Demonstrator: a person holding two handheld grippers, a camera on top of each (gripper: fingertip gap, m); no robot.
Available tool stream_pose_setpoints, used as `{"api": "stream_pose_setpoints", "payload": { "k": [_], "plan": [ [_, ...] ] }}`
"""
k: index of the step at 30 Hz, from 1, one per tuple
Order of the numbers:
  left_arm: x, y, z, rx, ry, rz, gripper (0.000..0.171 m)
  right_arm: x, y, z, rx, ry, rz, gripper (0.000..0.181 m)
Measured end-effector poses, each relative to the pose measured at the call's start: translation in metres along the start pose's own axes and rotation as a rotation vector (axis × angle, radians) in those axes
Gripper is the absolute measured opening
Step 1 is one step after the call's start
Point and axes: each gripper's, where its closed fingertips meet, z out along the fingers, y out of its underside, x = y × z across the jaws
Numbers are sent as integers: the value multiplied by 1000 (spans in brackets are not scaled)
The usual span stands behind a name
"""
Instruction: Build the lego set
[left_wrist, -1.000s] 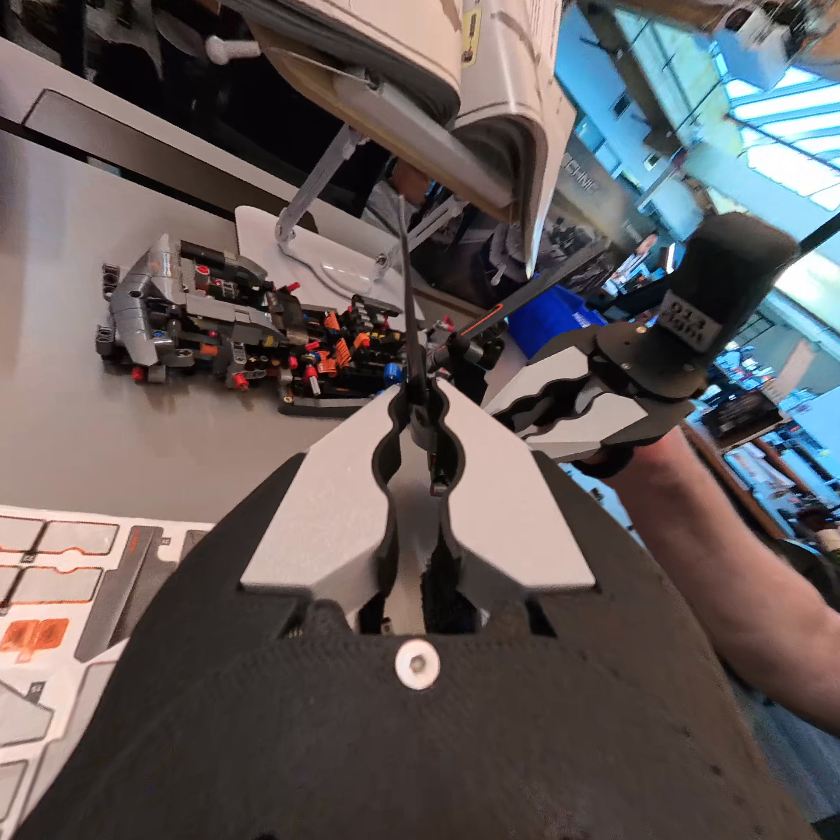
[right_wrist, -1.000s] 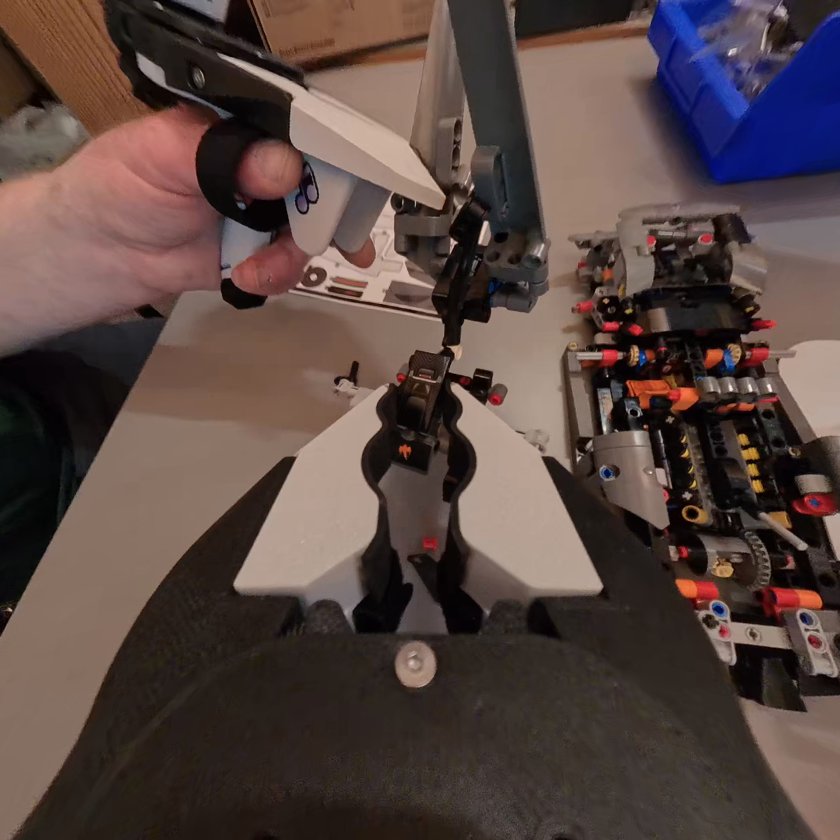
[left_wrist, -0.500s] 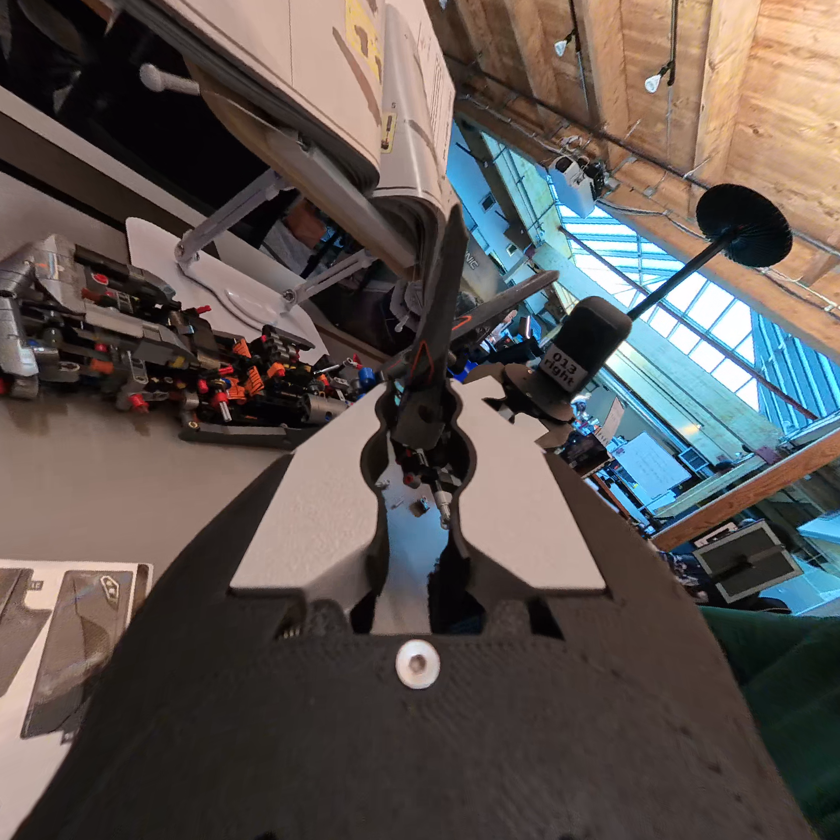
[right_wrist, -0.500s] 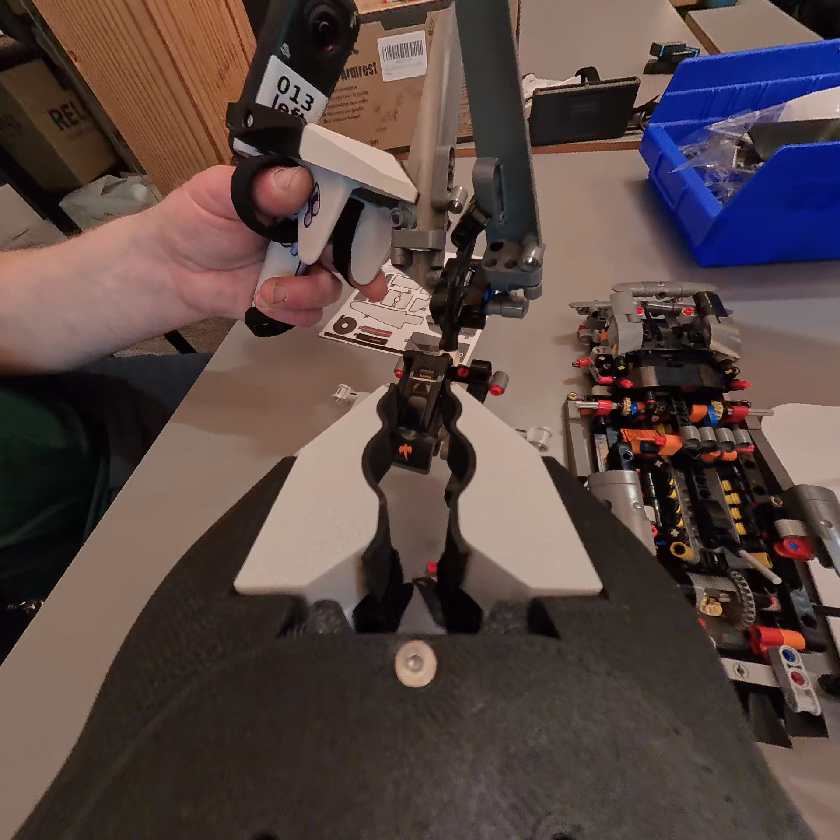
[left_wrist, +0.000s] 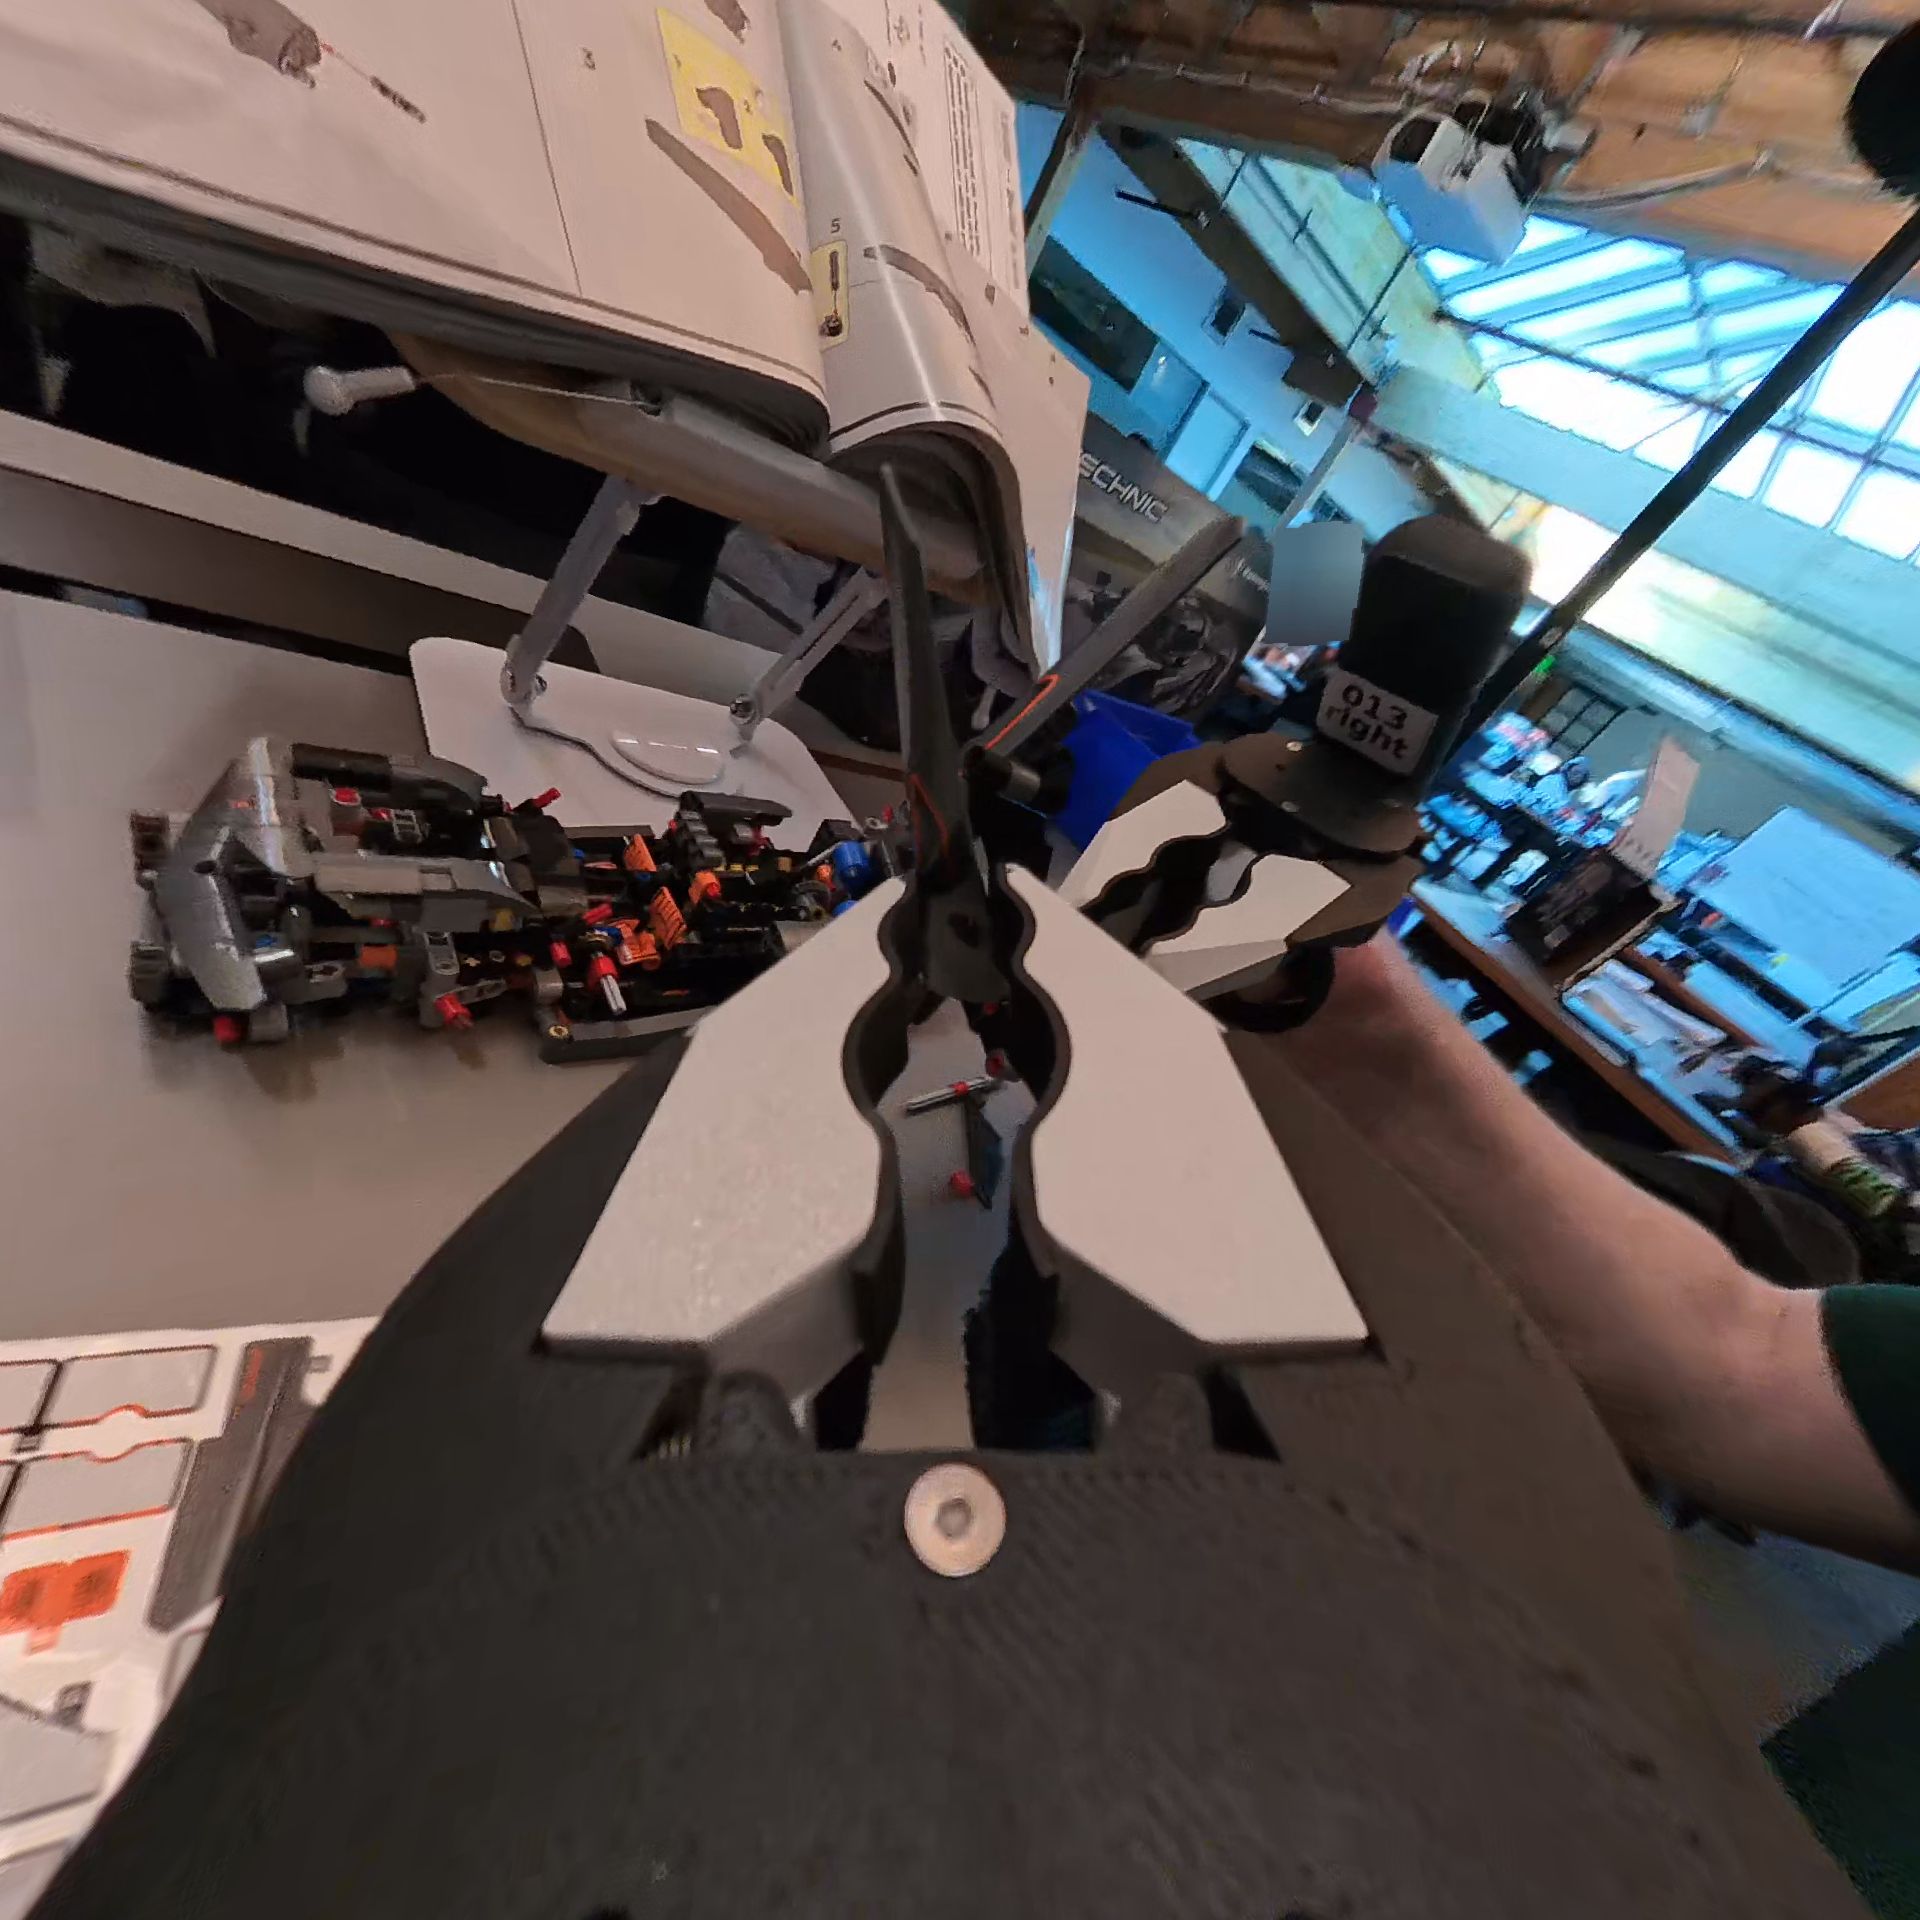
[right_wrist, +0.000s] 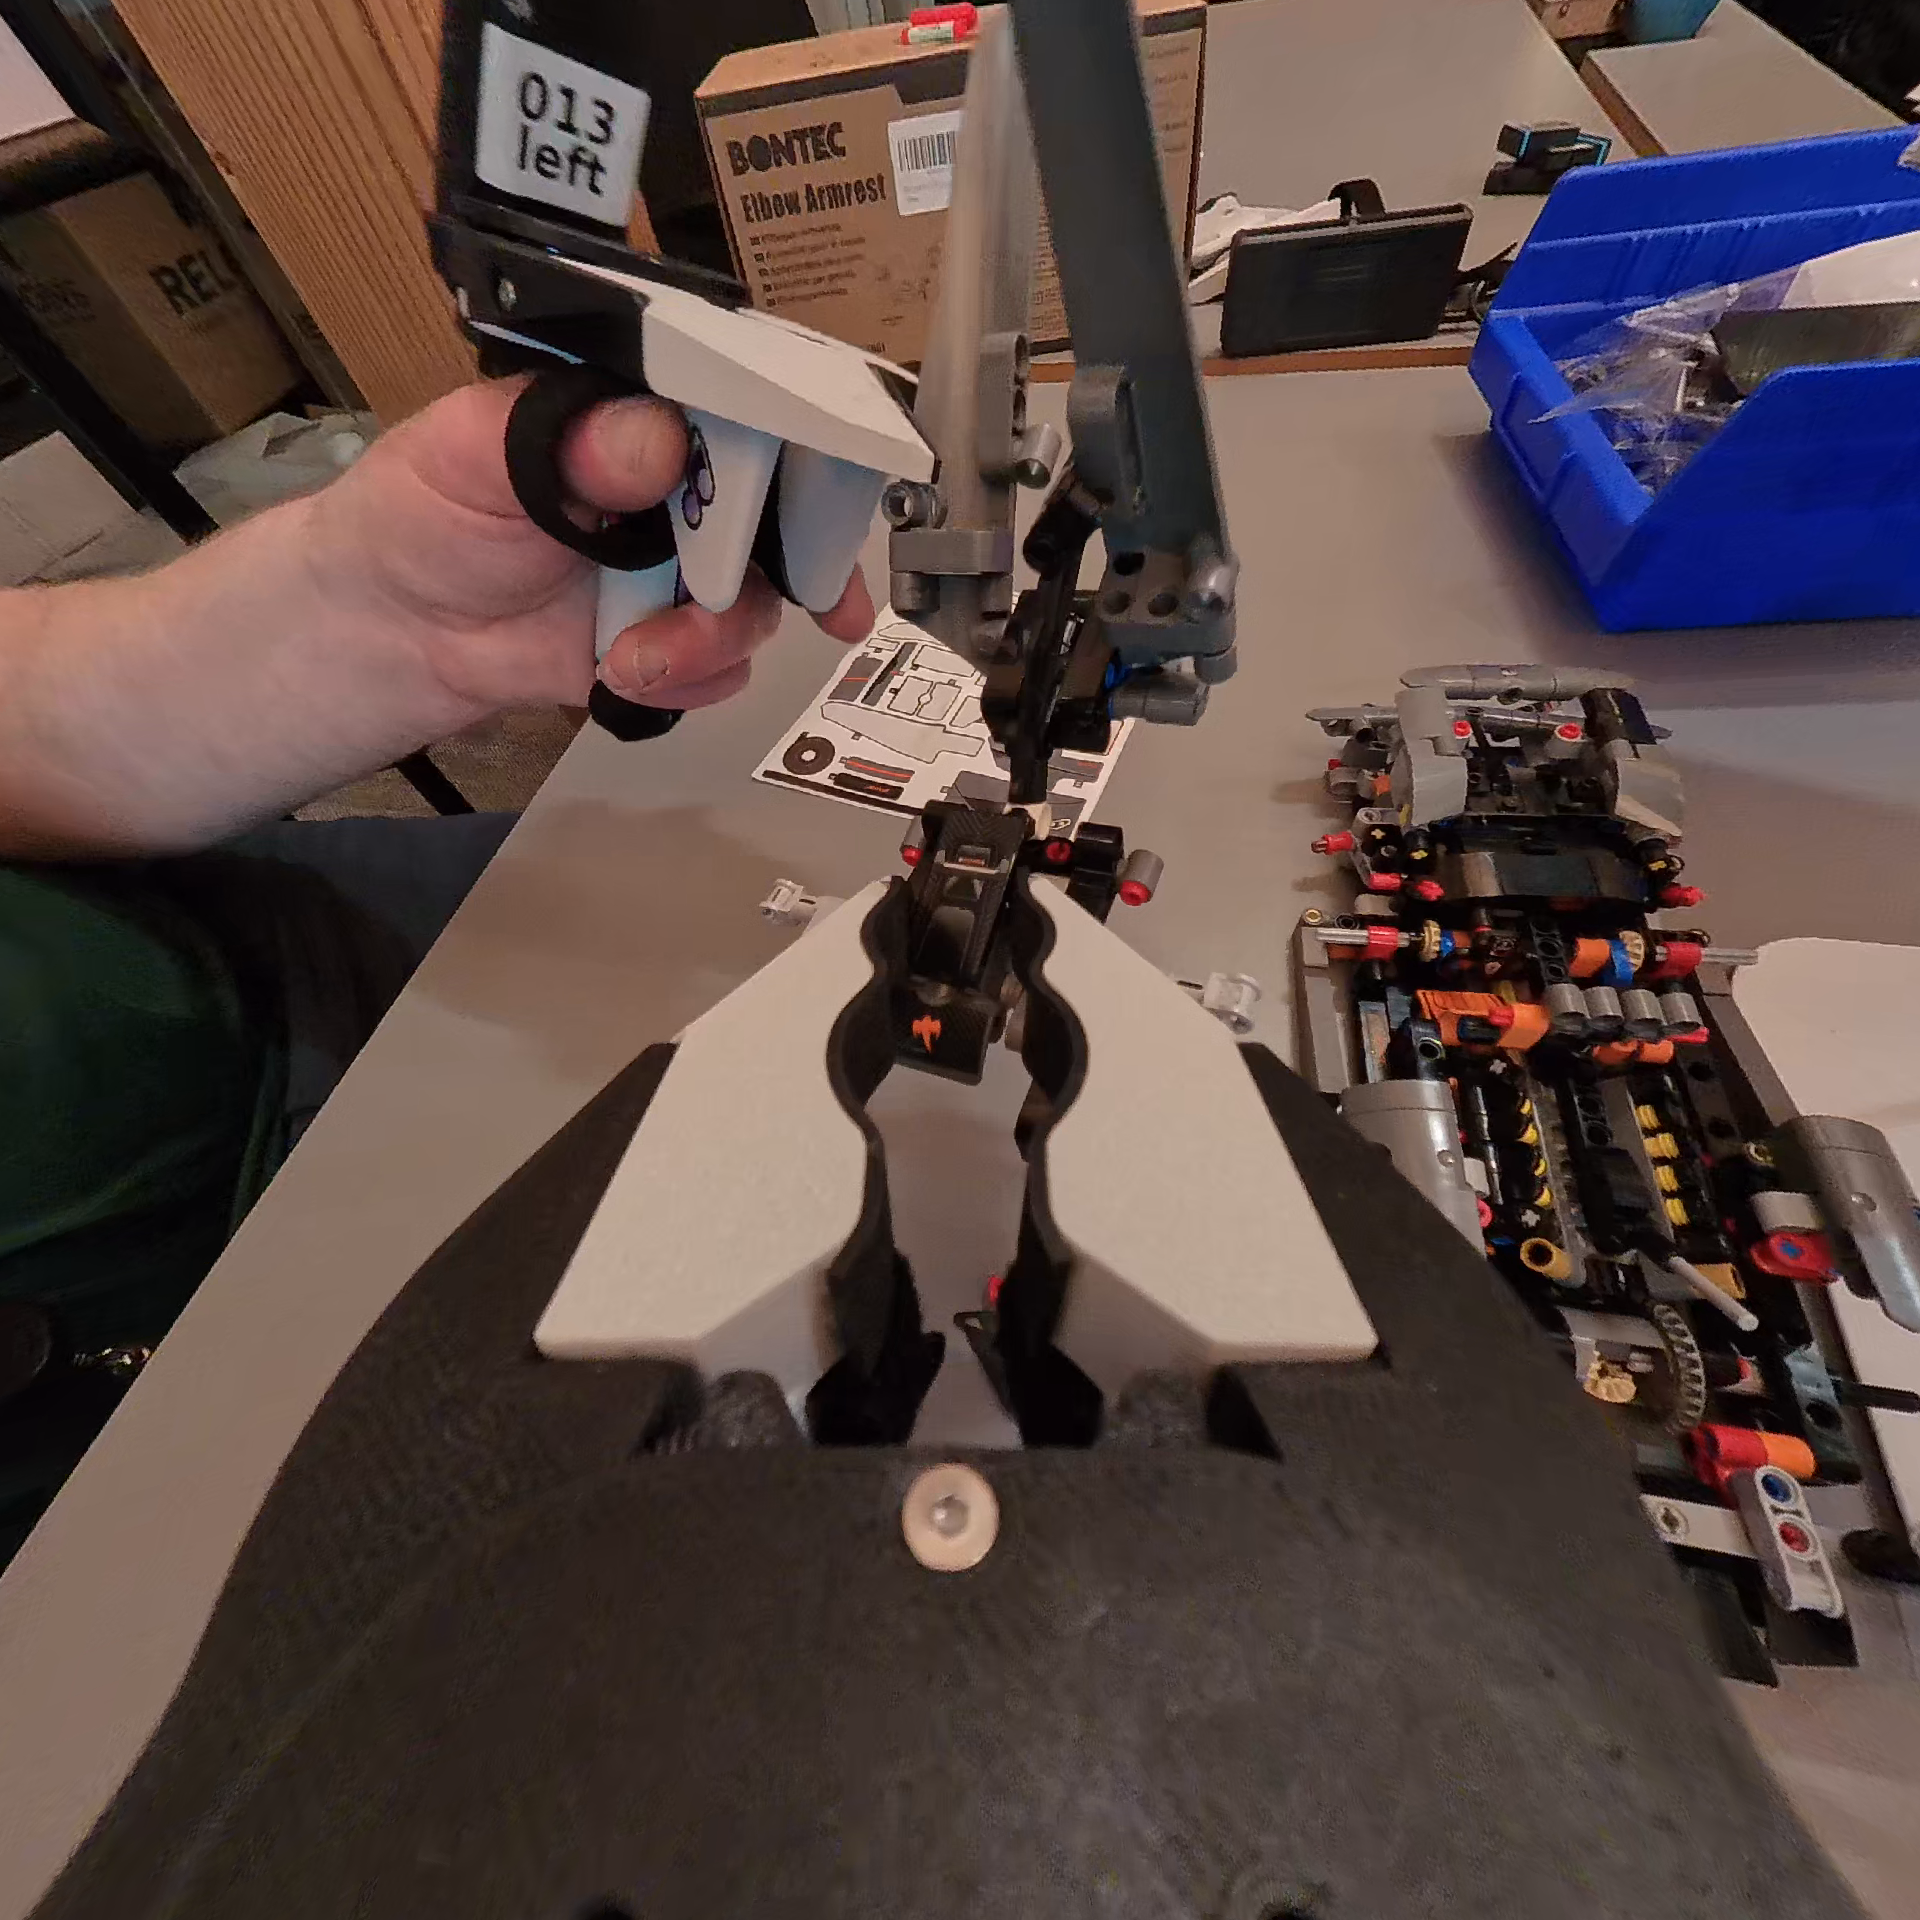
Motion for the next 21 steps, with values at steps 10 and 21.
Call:
{"api": "stream_pose_setpoints", "payload": {
  "k": [10,21],
  "plan": [
    [22,5,7,-175,-288,760,9,0,0,-2,-20,-5,47,16],
    [34,28,14,-378,-462,1517,9,-8,-5,-4,-7,-63,107,16]
  ]
}}
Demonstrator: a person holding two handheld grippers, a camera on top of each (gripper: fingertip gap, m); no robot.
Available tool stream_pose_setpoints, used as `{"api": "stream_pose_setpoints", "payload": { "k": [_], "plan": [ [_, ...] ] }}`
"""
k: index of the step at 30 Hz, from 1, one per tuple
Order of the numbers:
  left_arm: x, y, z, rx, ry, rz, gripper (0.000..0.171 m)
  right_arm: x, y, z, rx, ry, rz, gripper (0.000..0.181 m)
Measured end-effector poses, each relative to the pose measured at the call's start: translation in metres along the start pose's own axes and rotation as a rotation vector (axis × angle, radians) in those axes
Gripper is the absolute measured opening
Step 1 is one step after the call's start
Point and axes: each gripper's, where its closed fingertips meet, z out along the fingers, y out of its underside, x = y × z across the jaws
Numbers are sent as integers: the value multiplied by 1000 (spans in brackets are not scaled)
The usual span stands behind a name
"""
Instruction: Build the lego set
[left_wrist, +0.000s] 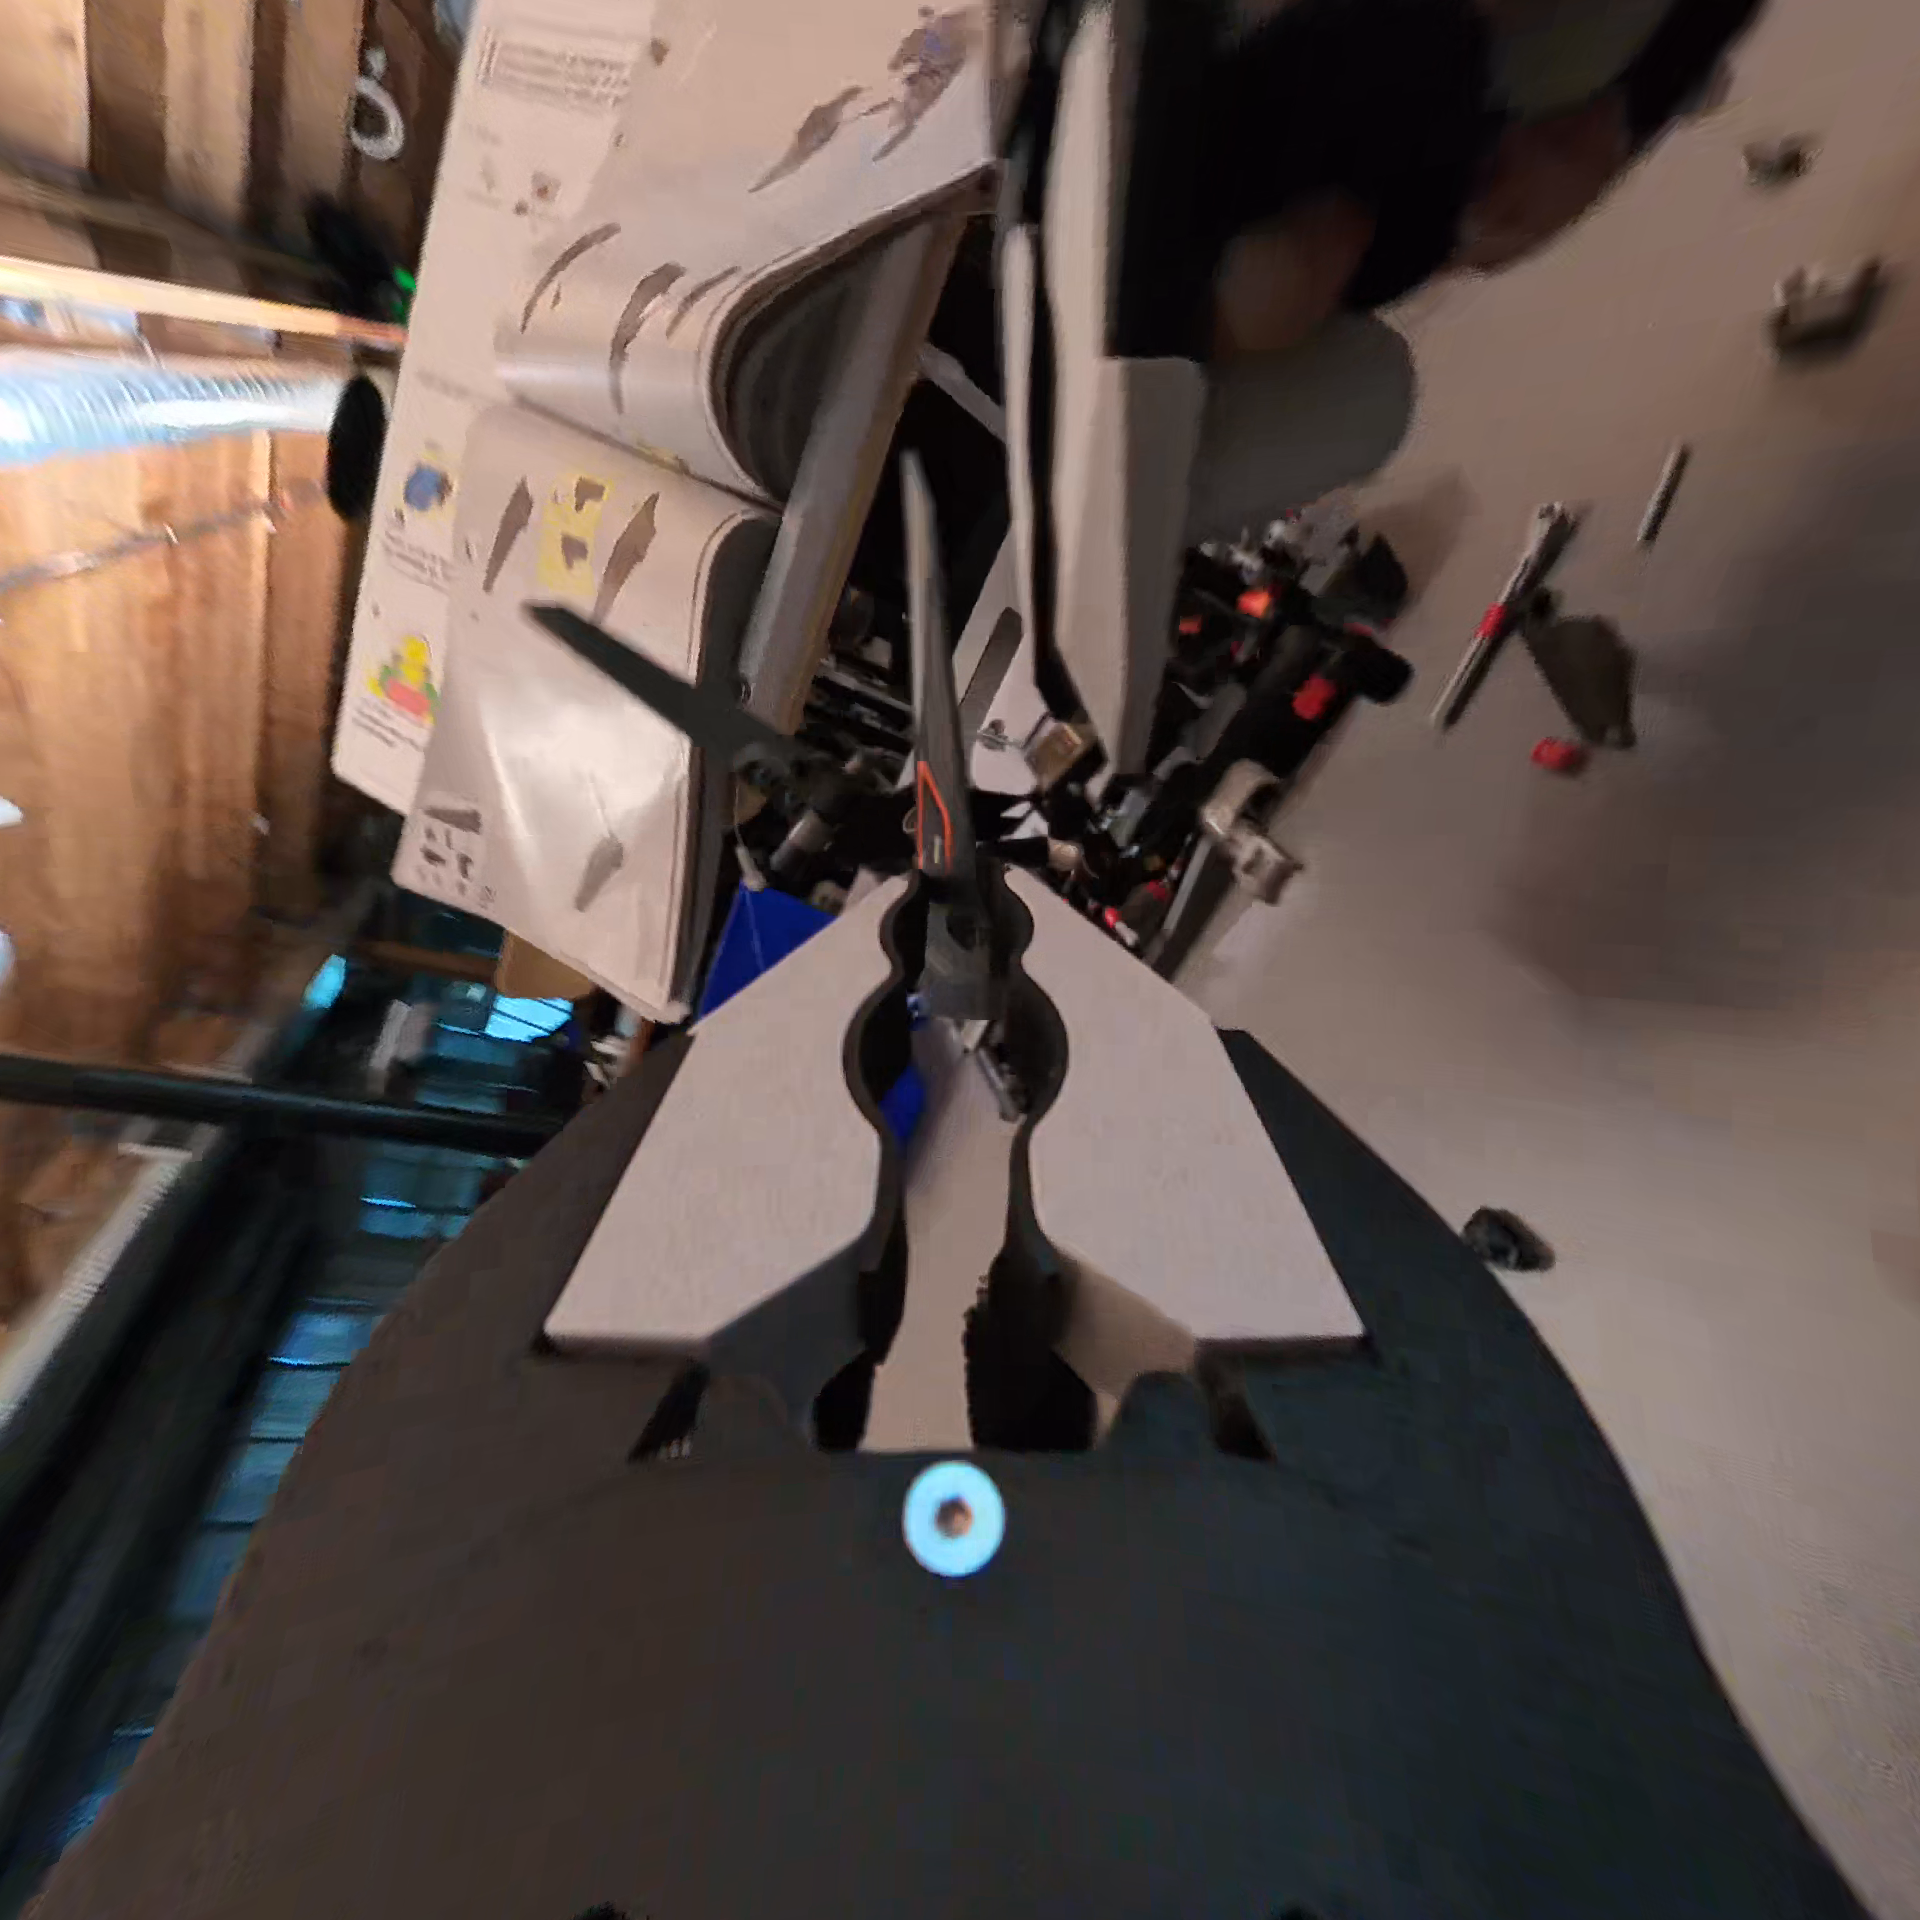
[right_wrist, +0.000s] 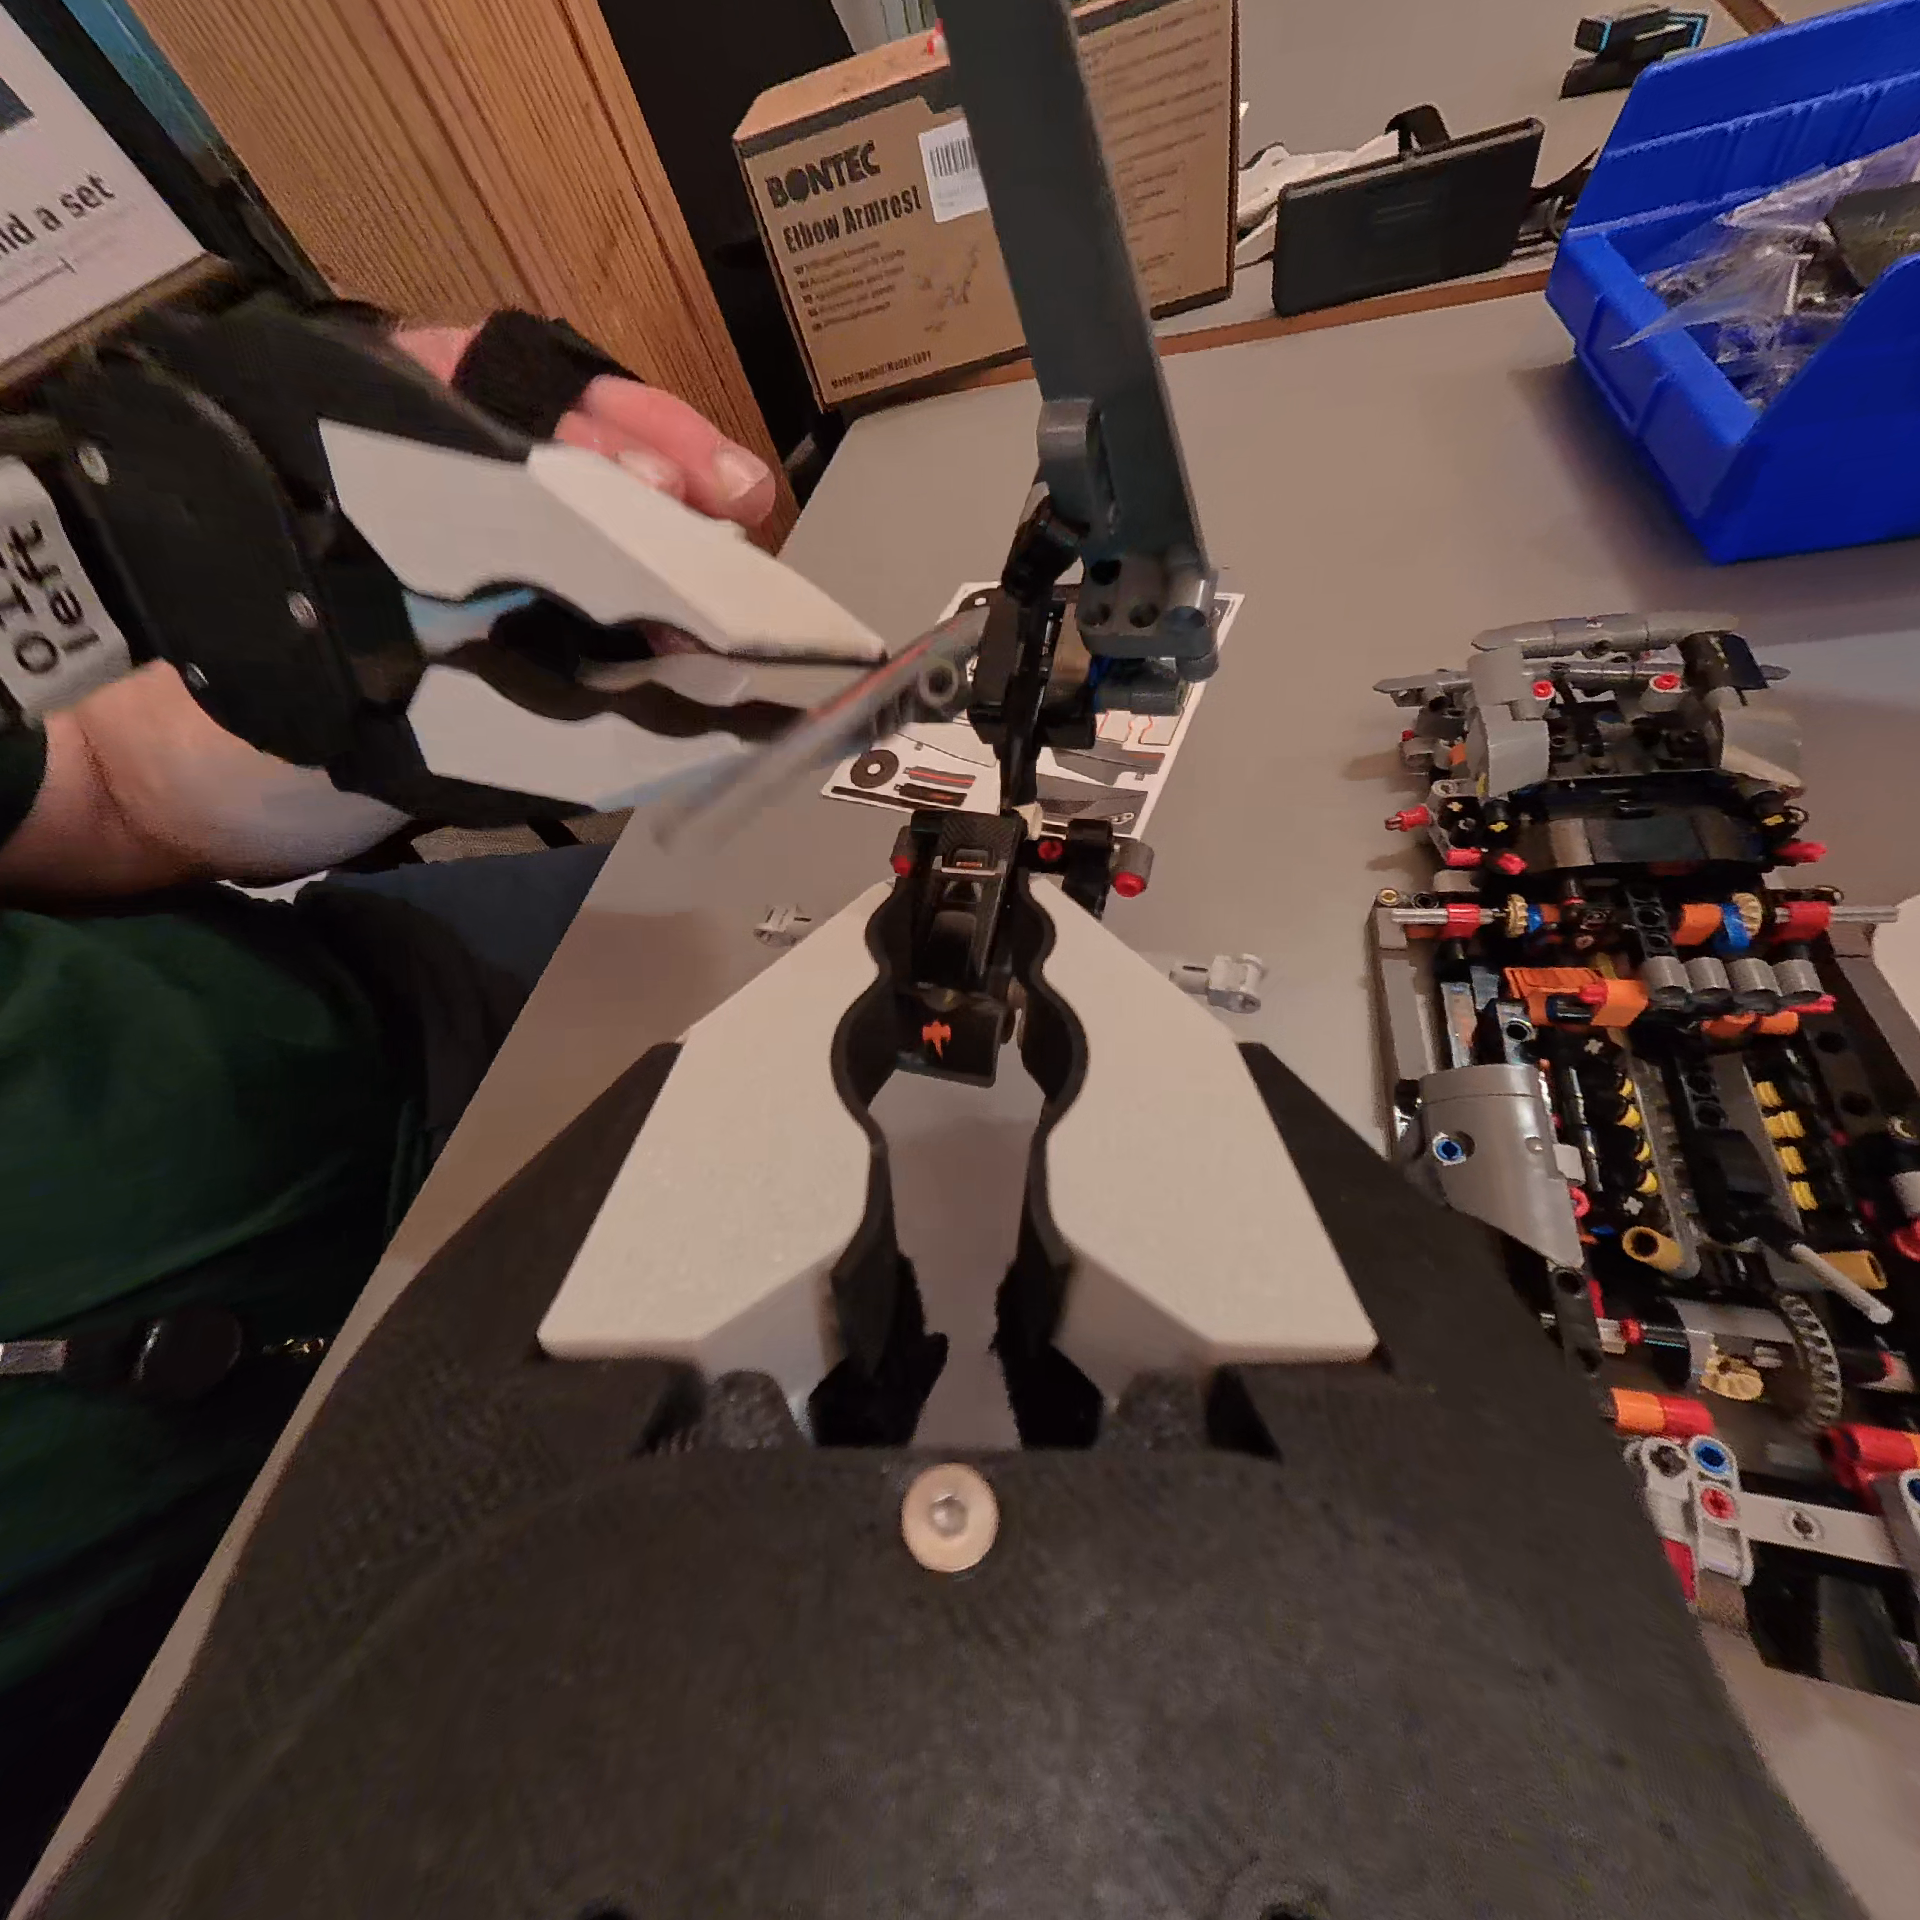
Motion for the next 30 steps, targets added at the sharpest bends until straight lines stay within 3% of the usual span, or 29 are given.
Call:
{"api": "stream_pose_setpoints", "payload": {
  "k": [4,7,10,13,16,18,20,24,30],
  "plan": [
    [10,2,0,-25,7,206,10,0,-1,-1,-1,5,-7,16],
    [5,-2,-6,18,-3,165,20,-2,-6,-2,24,8,-19,15],
    [-7,-9,-20,89,4,-87,38,1,-11,-6,35,53,-68,15],
    [-19,5,-24,95,56,-546,47,0,-28,-14,121,101,-135,16],
    [-10,2,-22,218,259,-998,44,-3,-40,-20,153,182,-243,16],
    [-15,-11,-23,373,421,-1296,44,-8,-47,-23,167,221,-321,16],
    [-23,-16,-22,488,530,-1507,45,-14,-52,-24,172,262,-400,15],
    [-38,-29,-28,667,632,-1633,25,-20,-59,-24,164,334,-502,15],
    [-42,-32,-30,730,670,-1668,13,-23,-63,-27,180,348,-532,15]
  ]
}}
